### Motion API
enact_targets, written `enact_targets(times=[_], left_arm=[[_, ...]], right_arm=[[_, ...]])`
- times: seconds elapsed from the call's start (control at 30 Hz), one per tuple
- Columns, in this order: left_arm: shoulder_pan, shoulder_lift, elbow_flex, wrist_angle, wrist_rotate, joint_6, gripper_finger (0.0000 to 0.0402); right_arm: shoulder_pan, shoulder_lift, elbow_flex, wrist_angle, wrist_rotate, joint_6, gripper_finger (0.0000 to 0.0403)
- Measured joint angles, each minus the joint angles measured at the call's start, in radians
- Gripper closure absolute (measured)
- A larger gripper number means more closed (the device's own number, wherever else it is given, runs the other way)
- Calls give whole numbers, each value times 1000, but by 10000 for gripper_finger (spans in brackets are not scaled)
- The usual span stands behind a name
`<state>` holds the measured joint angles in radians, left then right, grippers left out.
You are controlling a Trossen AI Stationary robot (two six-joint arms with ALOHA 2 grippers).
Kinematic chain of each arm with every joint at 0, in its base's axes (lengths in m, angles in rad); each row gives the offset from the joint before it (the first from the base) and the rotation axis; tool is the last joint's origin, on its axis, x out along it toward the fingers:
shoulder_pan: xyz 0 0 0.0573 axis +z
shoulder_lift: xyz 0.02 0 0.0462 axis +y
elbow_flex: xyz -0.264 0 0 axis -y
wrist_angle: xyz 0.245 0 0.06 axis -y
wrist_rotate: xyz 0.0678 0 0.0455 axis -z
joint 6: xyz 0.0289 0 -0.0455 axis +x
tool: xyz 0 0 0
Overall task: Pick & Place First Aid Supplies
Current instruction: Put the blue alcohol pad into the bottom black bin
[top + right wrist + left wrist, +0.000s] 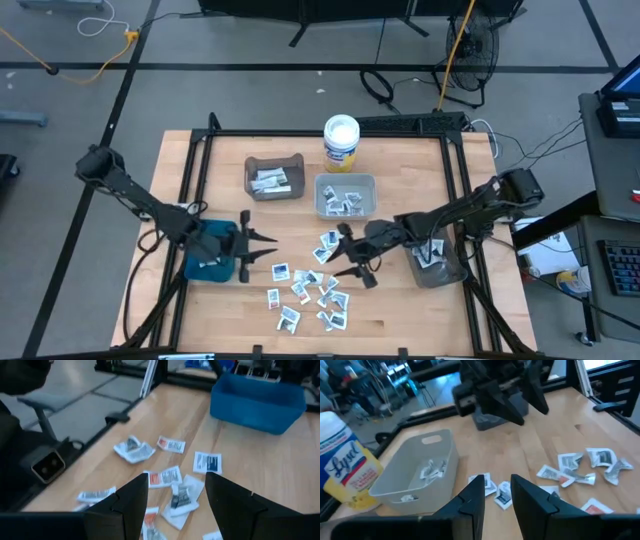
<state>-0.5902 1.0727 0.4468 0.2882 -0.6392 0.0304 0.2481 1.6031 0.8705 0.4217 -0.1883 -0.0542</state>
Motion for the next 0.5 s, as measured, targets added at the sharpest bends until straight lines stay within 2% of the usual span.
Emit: enact_targets(times=[0.13, 0.23, 0.3, 0.5], left_arm=[[-1, -27, -81, 96, -56, 13, 302], [-1, -33, -103, 110, -95, 3, 304], [-1, -33, -103, 102, -99, -7, 304], [-2, -33, -103, 99, -89, -2, 304]], right_arm=[[-17, 30, 9, -18, 24, -13, 211], [-53, 53, 9, -93, 143, 28, 211], [-77, 76, 7, -125, 186, 56, 211], [-103, 86, 7, -160, 215, 69, 211]])
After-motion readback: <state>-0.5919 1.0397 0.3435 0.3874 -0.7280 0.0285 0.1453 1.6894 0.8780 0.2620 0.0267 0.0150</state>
